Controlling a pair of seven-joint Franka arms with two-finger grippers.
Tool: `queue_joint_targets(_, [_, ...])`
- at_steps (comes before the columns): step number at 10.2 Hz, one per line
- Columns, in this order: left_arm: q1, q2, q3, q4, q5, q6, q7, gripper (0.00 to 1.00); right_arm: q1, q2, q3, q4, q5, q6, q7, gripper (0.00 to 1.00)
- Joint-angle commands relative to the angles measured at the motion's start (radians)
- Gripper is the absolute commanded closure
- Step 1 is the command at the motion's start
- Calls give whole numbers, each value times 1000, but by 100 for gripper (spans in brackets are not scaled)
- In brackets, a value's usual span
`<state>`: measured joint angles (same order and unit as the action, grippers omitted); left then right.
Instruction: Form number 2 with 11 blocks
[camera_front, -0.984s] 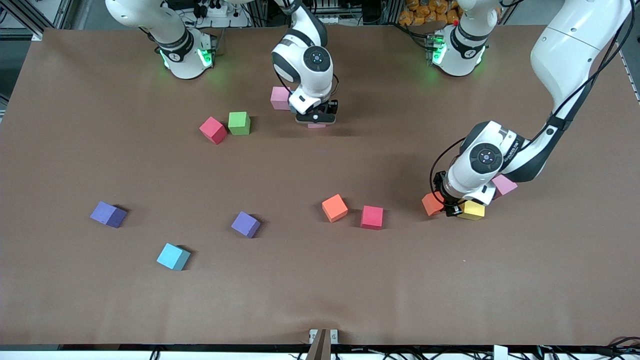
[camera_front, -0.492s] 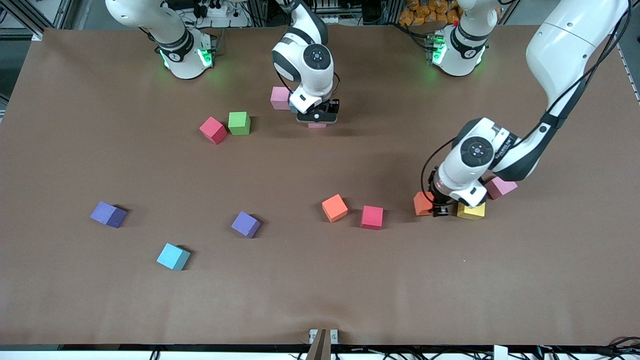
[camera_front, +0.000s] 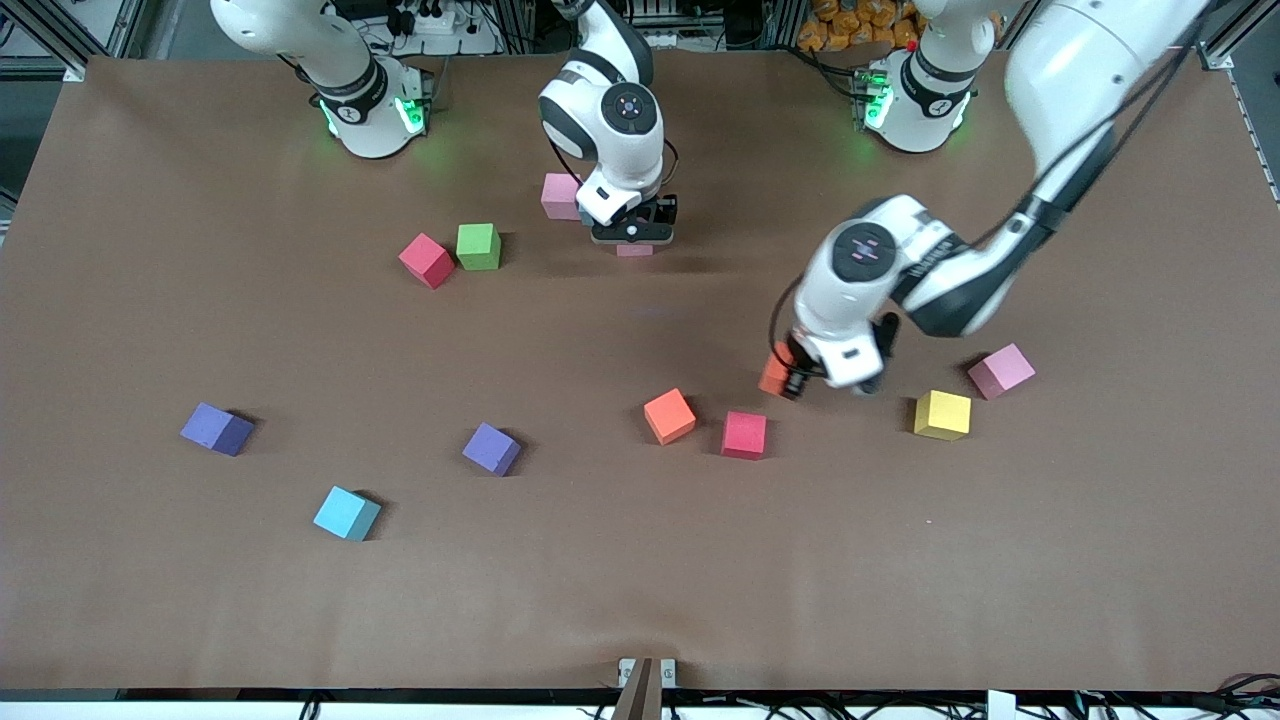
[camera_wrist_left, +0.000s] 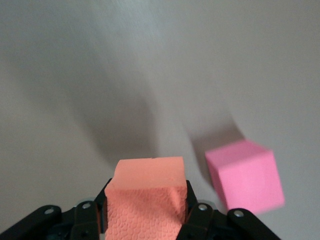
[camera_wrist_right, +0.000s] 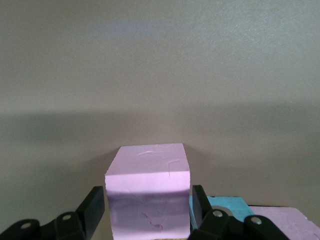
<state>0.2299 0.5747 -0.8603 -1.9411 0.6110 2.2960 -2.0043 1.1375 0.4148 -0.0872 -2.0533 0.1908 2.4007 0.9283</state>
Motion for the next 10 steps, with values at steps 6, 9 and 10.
queue_joint_targets(6, [-188, 7, 10, 62, 18, -41, 315, 100, -71, -281, 23, -161, 10, -55, -37, 21])
queue_joint_targets(9, [-265, 31, 15, 88, 21, -41, 414, 100, -203, -460, 21, -208, 9, -186, -133, 20])
queue_joint_targets(10, [-297, 33, 27, 86, 23, -43, 470, 100, -284, -490, 21, -202, 7, -231, -184, 20])
